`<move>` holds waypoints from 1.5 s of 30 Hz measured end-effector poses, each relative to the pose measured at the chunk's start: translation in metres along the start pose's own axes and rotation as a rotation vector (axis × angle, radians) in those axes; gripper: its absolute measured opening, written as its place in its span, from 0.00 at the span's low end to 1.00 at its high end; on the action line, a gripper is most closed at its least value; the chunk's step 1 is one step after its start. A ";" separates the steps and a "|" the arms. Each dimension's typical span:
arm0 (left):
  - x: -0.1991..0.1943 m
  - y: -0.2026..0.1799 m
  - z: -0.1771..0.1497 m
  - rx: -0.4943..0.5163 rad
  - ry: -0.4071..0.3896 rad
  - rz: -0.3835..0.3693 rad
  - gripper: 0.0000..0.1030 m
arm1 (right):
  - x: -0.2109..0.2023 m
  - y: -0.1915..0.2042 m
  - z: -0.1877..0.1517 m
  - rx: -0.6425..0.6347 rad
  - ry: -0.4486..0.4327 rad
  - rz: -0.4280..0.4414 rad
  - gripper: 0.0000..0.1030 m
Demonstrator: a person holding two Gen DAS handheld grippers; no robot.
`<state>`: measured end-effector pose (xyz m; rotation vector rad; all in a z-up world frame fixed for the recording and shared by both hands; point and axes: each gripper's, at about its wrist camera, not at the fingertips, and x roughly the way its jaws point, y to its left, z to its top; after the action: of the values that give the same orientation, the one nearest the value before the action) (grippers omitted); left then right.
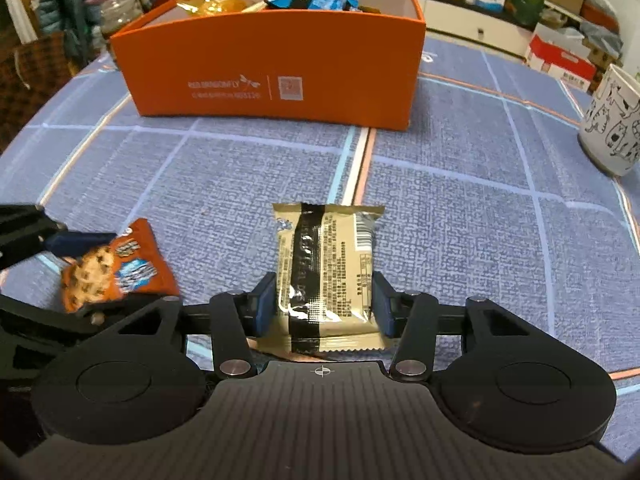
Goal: Organize snacks
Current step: 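Grasp the orange cookie bag with the left gripper while the right gripper grasps the beige bar, then carry the orange cookie bag and beige bar over the orange box with both grippers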
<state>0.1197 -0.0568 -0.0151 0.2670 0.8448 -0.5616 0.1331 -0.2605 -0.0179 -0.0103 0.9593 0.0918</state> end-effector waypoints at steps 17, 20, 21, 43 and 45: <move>-0.023 0.055 0.018 -0.201 -0.093 0.327 0.49 | -0.011 0.031 0.010 -0.043 -0.098 -0.012 0.34; -0.026 0.056 0.021 -0.217 -0.111 0.329 0.49 | -0.013 0.035 0.013 -0.044 -0.104 -0.006 0.34; -0.027 0.055 0.021 -0.218 -0.116 0.327 0.49 | -0.013 0.036 0.013 -0.046 -0.107 -0.002 0.34; -0.003 0.115 0.197 -0.267 -0.232 0.361 0.67 | -0.026 0.001 0.207 0.037 -0.254 -0.017 0.35; 0.006 0.116 0.200 -0.253 -0.222 0.382 0.99 | -0.012 0.000 0.218 0.038 -0.214 -0.003 0.41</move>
<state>0.3145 -0.0503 0.1094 0.1256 0.6199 -0.1215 0.3046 -0.2506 0.1172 0.0325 0.7474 0.0705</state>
